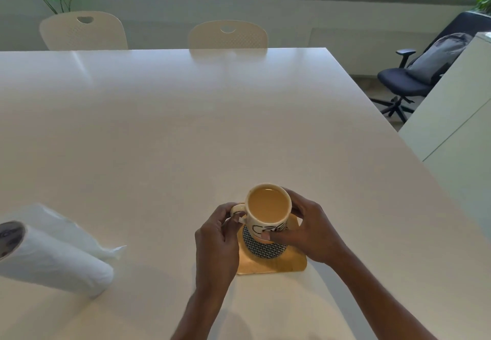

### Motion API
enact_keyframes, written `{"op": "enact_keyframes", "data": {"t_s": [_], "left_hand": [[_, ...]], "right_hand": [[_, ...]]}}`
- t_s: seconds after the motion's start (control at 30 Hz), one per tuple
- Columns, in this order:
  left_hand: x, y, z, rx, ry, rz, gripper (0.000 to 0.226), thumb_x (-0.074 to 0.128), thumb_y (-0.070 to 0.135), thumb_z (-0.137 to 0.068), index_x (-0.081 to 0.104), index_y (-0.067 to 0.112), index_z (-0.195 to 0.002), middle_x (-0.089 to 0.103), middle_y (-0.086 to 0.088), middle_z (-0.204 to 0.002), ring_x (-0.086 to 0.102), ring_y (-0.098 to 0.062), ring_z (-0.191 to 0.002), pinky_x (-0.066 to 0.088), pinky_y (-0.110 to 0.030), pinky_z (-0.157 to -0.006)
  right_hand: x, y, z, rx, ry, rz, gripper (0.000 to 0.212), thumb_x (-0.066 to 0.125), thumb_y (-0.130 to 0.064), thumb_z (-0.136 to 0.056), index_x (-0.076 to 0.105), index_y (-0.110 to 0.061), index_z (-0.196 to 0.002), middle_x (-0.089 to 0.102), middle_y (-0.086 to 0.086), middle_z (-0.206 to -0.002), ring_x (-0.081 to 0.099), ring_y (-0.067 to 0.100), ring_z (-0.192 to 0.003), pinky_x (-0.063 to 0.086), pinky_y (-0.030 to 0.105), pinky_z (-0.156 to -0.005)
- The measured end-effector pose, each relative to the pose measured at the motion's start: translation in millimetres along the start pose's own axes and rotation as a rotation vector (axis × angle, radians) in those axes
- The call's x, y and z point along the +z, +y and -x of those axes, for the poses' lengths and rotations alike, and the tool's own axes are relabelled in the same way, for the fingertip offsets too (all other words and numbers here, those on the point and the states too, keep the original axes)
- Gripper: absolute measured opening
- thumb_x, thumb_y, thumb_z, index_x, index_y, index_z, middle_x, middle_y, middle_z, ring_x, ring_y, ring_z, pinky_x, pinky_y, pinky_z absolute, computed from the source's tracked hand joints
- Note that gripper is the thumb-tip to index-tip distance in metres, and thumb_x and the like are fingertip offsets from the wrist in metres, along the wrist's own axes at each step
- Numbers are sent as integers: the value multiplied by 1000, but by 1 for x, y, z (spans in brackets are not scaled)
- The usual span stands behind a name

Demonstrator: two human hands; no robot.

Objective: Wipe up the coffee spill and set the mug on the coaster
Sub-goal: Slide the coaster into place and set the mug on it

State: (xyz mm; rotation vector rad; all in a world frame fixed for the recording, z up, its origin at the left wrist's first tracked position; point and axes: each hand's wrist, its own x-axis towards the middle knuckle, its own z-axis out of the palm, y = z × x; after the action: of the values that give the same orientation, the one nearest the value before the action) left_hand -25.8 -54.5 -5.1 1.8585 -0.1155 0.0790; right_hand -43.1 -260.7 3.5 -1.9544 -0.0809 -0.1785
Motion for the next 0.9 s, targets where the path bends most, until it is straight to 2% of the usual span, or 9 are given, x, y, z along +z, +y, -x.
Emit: {"op": "enact_keyframes", "data": {"t_s": [0.17, 0.3, 0.47, 0.7, 0.8, 0.9], "left_hand": [[0, -3, 9, -29, -20, 7, 24, 66, 12, -105, 76, 31, -115, 81, 18, -104, 77, -10, -102, 65, -46, -85], [1, -6, 13, -24, -11, -6, 22, 66, 13, -105, 76, 30, -115, 80, 17, -101, 77, -10, -100, 65, -45, -83], [0, -5, 16, 13, -4, -27, 19, 64, 16, -106, 75, 29, -115, 80, 19, -101, 77, -6, -99, 65, -39, -82], [0, -6, 17, 17, 8, 13, 19, 66, 17, -105, 75, 29, -115, 79, 23, -102, 77, -2, -99, 66, -33, -82], [0, -6, 17, 7, -11, 40, 23, 65, 12, -105, 75, 30, -117, 80, 22, -106, 77, -3, -103, 66, -34, -87], [-1, -1, 19, 21, -24, 41, 38, 63, 7, -105, 71, 40, -121, 76, 30, -115, 73, 3, -113, 62, -22, -91]], "right_hand": [[0, 5, 9, 18, -11, 16, 85, 101, -40, -66, 59, -49, -140, 71, -23, -133, 66, 5, -129, 53, 13, -101], [0, 9, 13, 26, -18, 5, 87, 102, -36, -67, 59, -41, -143, 71, -20, -134, 66, 7, -130, 55, 18, -102], [-1, 12, 17, 38, -11, -8, 88, 102, -33, -66, 59, -41, -143, 70, -20, -136, 64, 7, -132, 55, 18, -103], [1, 20, 20, 75, -34, -37, 90, 101, -19, -70, 56, -30, -147, 69, -16, -138, 62, 11, -135, 54, 19, -104], [3, 18, 21, 86, -44, -67, 93, 101, -22, -70, 53, -29, -150, 67, -15, -140, 61, 11, -136, 54, 20, -103], [4, 18, 23, 95, -49, -82, 99, 99, -21, -73, 46, -29, -156, 63, -16, -146, 57, 11, -140, 54, 21, -106]]}}
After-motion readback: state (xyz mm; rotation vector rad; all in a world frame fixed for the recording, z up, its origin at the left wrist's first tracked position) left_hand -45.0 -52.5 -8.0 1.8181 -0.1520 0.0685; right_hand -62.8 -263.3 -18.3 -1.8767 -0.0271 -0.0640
